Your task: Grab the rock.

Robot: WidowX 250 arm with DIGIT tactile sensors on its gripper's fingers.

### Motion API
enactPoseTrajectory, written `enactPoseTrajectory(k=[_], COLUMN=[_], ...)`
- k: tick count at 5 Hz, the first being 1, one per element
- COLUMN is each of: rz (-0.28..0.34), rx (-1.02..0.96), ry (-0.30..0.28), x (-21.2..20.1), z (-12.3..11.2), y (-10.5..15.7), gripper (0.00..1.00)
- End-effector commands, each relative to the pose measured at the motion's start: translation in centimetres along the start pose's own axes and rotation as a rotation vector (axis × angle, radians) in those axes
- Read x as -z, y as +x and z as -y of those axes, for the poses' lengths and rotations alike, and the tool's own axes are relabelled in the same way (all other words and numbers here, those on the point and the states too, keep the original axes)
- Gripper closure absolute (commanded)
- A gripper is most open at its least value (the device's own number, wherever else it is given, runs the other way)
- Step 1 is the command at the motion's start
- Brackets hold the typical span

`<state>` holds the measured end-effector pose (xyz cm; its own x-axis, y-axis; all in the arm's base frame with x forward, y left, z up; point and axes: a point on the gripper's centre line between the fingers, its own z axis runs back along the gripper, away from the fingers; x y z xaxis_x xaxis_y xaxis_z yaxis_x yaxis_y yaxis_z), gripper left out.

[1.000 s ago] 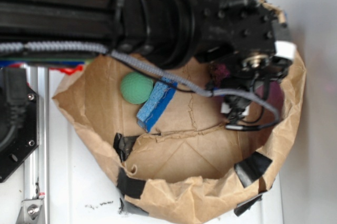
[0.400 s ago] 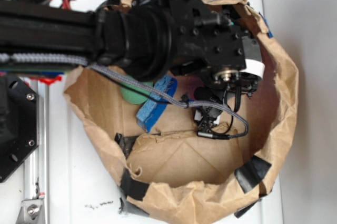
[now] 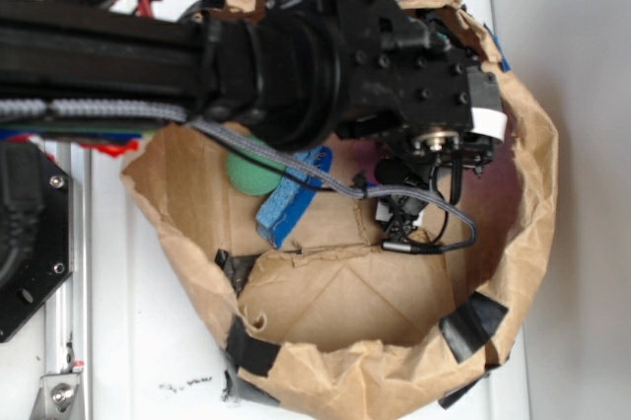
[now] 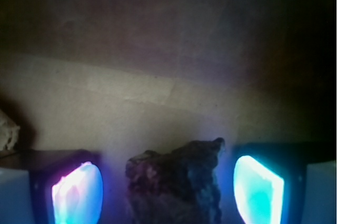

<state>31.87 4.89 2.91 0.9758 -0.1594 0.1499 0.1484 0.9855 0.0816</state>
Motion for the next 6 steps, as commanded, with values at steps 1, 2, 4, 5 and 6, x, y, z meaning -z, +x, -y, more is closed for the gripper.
enactPoseTrajectory(k=[1,2,4,5,6], rz=[0.040,0.045,0.074,-0.035,-0.121], rx=[-0.017,-0.020,-0.028,-0.084,-0.218], ry=[0.015,0.011,0.007,-0.043,-0.056], x=[-1.0,-1.1,-2.8,-5.7,-7.9], z=[0.7,0.6,0.7,2.0,3.5], y=[0.7,0.8,0.7,0.1,-0.1], gripper=[1.00,1.00,1.00,1.00,1.00])
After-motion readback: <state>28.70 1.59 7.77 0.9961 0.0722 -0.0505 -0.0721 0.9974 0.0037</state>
